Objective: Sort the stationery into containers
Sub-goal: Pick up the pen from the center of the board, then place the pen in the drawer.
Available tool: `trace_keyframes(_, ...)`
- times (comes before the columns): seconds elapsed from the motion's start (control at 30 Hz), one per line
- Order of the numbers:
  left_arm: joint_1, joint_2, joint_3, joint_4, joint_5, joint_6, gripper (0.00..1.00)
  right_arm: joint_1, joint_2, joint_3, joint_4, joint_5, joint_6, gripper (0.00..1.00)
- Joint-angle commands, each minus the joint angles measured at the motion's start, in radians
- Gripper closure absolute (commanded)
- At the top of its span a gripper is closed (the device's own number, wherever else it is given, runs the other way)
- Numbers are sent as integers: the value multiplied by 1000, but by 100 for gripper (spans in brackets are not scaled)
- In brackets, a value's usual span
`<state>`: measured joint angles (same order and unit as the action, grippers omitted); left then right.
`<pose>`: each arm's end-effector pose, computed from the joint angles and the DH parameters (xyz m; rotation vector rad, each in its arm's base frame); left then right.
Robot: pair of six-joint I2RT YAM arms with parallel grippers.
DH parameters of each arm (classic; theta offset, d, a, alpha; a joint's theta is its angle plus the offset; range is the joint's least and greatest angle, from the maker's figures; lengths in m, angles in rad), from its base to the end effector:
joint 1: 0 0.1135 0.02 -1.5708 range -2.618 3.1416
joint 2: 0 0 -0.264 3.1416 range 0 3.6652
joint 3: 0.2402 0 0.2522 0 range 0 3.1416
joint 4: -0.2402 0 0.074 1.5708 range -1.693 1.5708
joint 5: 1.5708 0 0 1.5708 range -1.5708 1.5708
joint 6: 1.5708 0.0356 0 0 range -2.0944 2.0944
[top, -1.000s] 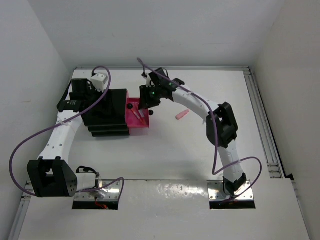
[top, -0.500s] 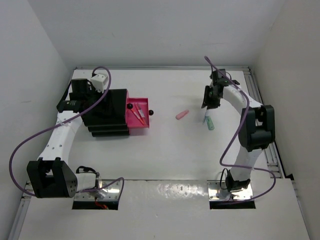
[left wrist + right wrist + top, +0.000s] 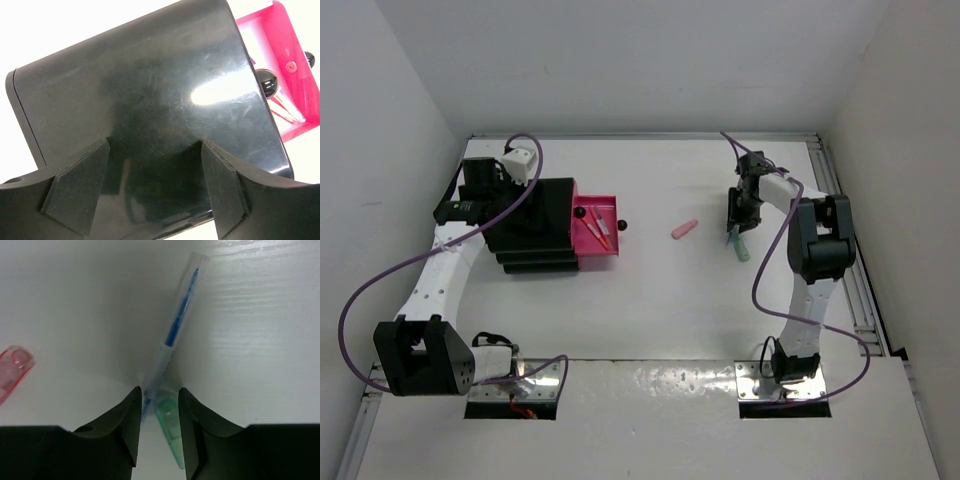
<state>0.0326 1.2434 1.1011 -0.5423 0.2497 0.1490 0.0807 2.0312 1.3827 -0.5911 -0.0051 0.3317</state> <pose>0.2703 0.0000 0.3195 0.2626 2.2211 -0.1830 0.4031 0.0328 0.1462 0.3514 2.7946 0.1034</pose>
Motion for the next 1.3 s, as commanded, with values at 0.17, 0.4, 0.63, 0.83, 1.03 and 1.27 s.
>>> trace_keyframes(0.17, 0, 5, -12, -19, -9, -5, 19, -24, 101, 104, 50, 10, -52, 68)
trace_keyframes(0.4, 0, 24, 5, -21, -15, -3, 19, -3, 120, 118, 51, -13, -63, 100)
trace_keyframes(0.63, 0, 21, -3, -15, -4, -6, 19, 94, -26, 127, 30, -279, 3, 100)
trace_keyframes(0.83, 0, 14, -7, -8, 8, -12, 19, 303, -134, 235, 115, -378, 93, 100)
trace_keyframes(1.03, -2, 13, -4, -4, 16, -19, 19, 467, -31, 435, 174, -377, 60, 100)
trace_keyframes(1.27, -3, 1, -7, -5, 8, -22, 19, 542, 112, 564, 217, -349, 59, 100)
